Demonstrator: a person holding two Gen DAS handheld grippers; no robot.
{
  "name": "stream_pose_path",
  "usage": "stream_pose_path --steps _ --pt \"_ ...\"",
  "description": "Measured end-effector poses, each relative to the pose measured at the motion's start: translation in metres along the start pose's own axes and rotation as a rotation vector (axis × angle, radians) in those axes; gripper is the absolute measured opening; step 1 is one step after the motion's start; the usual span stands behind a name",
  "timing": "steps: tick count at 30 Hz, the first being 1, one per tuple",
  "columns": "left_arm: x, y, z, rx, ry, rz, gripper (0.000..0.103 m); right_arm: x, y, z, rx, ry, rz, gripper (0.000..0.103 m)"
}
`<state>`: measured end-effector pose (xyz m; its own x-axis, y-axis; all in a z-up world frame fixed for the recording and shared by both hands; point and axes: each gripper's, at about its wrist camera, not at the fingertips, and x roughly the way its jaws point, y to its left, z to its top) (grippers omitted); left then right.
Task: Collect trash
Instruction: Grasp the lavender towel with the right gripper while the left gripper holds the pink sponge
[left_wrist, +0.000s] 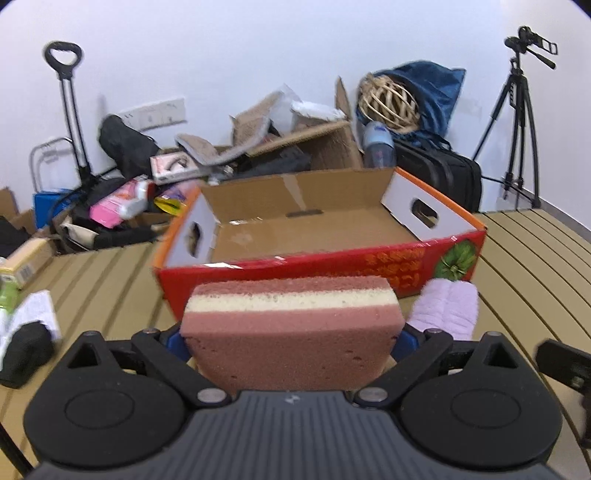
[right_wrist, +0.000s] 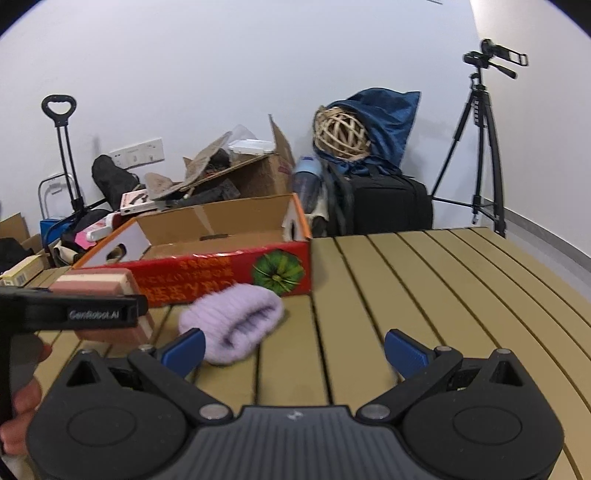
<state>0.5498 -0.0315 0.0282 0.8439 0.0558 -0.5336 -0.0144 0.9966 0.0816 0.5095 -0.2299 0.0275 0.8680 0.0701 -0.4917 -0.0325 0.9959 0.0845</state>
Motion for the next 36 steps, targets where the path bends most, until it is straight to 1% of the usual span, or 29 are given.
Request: stream_pose_path --steps 5,9,12,15,17,19,20,21,22,23,25,27,30,36 --pt "-0.015 0.031 0.006 -0.032 -0.021 0.046 0.099 0.025 0.03 0.015 -0.061 0.062 -0.004 0.103" --pt "-0.023 0.059 0.008 -0.066 -0.029 0.075 0.099 0.05 0.049 0.02 -0.069 0.107 0.009 0.103" --pt "-0.026 0.076 0.006 -0.08 -0.02 0.093 0.099 0.071 0.059 0.02 -0.06 0.13 0.007 0.103" --pt "-0.03 0.089 0.001 -0.094 -0.015 0.089 0.099 0.089 0.063 0.019 -0.039 0.159 -0.012 0.103" --pt "-0.032 0.097 -0.002 -0.1 -0.014 0.088 0.099 0.099 0.064 0.017 -0.014 0.179 -0.002 0.102" --pt "-0.035 0.102 -0.005 -0.103 -0.014 0.087 0.099 0.106 0.065 0.015 0.002 0.195 -0.007 0.098" --pt "-0.036 0.104 -0.006 -0.103 -0.013 0.088 0.099 0.11 0.067 0.014 0.005 0.205 -0.014 0.09" --pt "-0.038 0.106 -0.008 -0.105 -0.012 0.088 0.099 0.113 0.067 0.014 0.006 0.214 -0.018 0.08" --pt "-0.039 0.108 -0.009 -0.107 -0.011 0.084 0.099 0.116 0.068 0.013 0.005 0.226 -0.025 0.077" --pt "-0.041 0.109 -0.011 -0.109 -0.01 0.082 0.099 0.117 0.07 0.012 -0.001 0.233 -0.043 0.071" --pt "-0.046 0.112 -0.015 -0.11 -0.01 0.079 0.099 0.116 0.072 0.01 -0.017 0.231 -0.053 0.066" --pt "-0.052 0.114 -0.018 -0.109 -0.007 0.076 0.099 0.111 0.073 0.009 -0.021 0.222 -0.06 0.054" --pt "-0.059 0.115 -0.021 -0.107 -0.003 0.075 0.099 0.101 0.072 0.01 -0.003 0.221 -0.051 0.046" --pt "-0.083 0.113 -0.023 -0.103 -0.011 0.066 0.099 0.074 0.073 0.008 0.003 0.218 -0.041 0.037"
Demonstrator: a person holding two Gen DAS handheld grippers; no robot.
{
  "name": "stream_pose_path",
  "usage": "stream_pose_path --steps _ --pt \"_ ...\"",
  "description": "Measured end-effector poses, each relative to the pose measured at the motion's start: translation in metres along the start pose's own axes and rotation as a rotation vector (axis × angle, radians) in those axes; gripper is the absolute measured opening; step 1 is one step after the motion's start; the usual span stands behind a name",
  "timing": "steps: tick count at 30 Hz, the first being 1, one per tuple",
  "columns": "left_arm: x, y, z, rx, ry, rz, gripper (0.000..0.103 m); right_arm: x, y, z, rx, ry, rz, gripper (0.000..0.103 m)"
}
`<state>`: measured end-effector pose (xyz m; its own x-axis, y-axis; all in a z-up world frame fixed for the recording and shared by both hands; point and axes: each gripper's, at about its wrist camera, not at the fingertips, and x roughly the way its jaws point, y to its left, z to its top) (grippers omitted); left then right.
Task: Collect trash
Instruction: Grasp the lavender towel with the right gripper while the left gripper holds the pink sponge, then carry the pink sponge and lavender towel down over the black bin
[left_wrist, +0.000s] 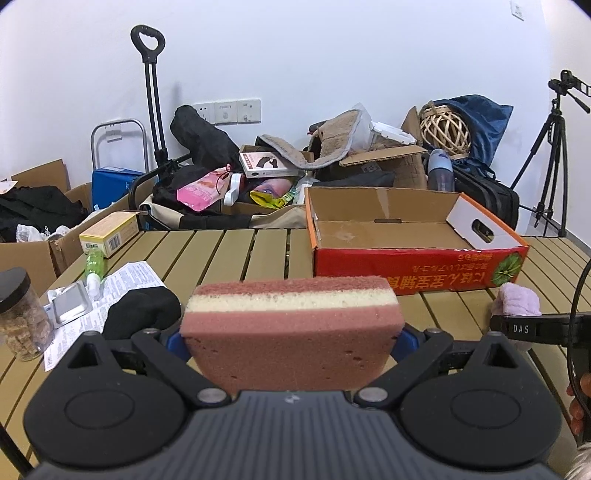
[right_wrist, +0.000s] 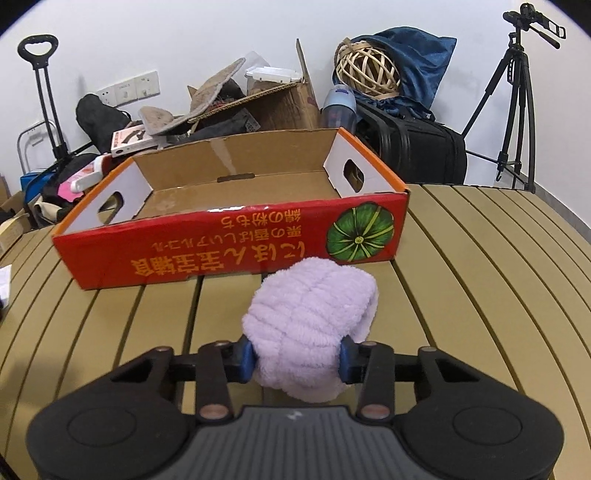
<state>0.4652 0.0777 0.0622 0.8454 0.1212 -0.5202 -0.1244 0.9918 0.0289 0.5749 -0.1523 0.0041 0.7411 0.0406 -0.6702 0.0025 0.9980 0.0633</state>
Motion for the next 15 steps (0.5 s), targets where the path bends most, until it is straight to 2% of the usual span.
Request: stream_pose_path --steps 7,15 --pt "-0.036 -0.009 -0.006 0.024 -0.005 -0.016 0.099 -0.047 -0.004 -0.018 0.005 -0.005 0.048 0.034" --pt "-0.075 -0.027 -0.028 0.046 0.026 -0.049 0.099 -0.113 -0.012 -0.048 -0.006 -0.025 0.085 0.034"
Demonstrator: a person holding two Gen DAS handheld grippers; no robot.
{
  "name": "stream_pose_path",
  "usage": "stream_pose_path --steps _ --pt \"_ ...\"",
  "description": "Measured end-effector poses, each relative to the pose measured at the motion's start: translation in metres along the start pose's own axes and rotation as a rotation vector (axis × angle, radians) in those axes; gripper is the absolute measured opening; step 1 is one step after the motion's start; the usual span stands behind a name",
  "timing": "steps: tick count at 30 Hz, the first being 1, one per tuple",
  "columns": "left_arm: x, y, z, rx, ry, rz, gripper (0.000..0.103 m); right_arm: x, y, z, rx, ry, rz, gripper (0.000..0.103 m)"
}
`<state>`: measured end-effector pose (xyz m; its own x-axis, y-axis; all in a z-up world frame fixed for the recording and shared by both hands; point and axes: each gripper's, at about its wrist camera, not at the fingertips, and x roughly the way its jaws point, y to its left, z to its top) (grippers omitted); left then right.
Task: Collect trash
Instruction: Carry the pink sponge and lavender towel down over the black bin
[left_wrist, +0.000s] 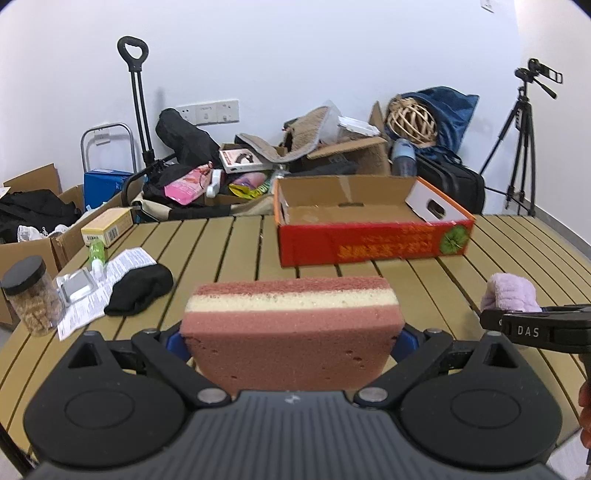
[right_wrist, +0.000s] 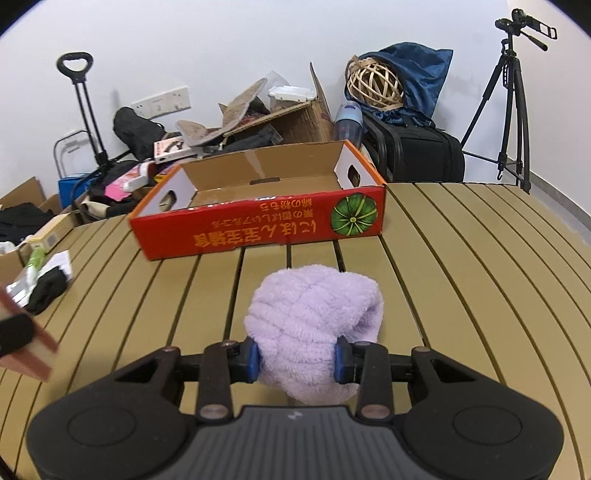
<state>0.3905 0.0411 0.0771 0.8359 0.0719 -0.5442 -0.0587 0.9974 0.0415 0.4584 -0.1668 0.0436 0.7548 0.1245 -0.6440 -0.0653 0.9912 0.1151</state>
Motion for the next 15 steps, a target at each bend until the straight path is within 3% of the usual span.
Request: stream_pose_path --steps 15 --pt "-0.06 -0.037 -0.071 0.05 0.08 -0.051 0.099 -0.101 -0.018 -0.088 -0.023 0.004 0.062 0.034"
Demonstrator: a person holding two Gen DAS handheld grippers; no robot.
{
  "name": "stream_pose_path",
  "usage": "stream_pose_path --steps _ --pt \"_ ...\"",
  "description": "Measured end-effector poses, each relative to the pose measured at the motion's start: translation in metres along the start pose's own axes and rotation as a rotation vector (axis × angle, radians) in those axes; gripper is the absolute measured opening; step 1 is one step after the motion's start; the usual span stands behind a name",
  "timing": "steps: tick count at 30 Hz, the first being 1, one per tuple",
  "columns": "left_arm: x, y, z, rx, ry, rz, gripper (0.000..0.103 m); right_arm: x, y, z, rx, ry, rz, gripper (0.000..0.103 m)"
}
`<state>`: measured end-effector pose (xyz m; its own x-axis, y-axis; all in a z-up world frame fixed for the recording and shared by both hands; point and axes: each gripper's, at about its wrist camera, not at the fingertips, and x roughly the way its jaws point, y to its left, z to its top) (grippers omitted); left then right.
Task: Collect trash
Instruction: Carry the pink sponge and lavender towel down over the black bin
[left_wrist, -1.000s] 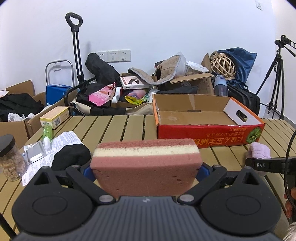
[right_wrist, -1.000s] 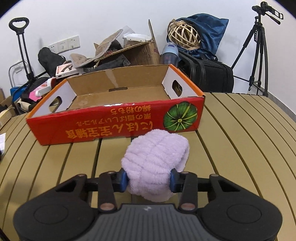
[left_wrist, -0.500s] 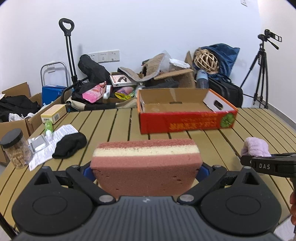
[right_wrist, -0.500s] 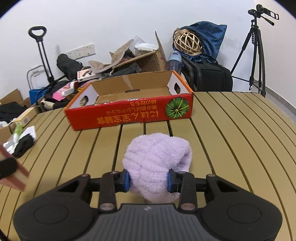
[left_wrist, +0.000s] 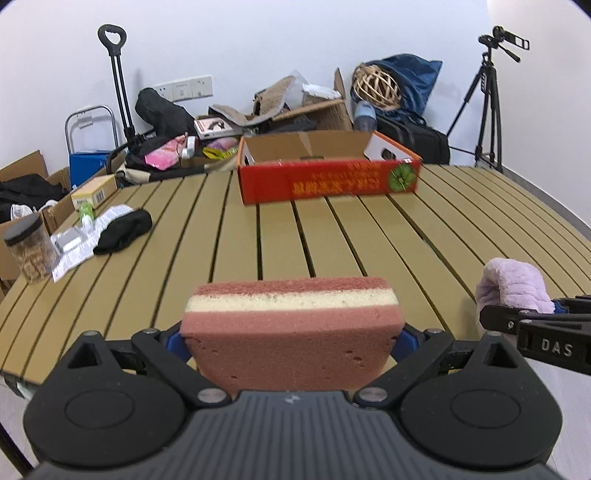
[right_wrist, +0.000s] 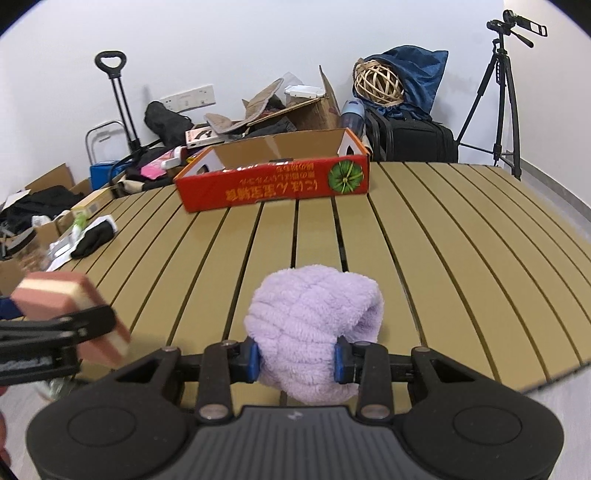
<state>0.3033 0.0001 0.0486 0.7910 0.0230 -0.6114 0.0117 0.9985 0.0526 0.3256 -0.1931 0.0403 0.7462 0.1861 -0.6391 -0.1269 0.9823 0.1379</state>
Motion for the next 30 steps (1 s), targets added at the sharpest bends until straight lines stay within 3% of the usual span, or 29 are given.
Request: stream_pose_path --steps 14,30 --pt "-0.043 -0.013 -0.074 0.024 0.06 -0.002 0.099 -0.06 0.004 -0.089 -0.033 0.044 0.029 0.034" --pt "-0.027 -0.027 -0.176 0.062 0.25 -0.012 0.099 -0.04 -0.001 -0.193 -0.022 0.244 0.021 0.034"
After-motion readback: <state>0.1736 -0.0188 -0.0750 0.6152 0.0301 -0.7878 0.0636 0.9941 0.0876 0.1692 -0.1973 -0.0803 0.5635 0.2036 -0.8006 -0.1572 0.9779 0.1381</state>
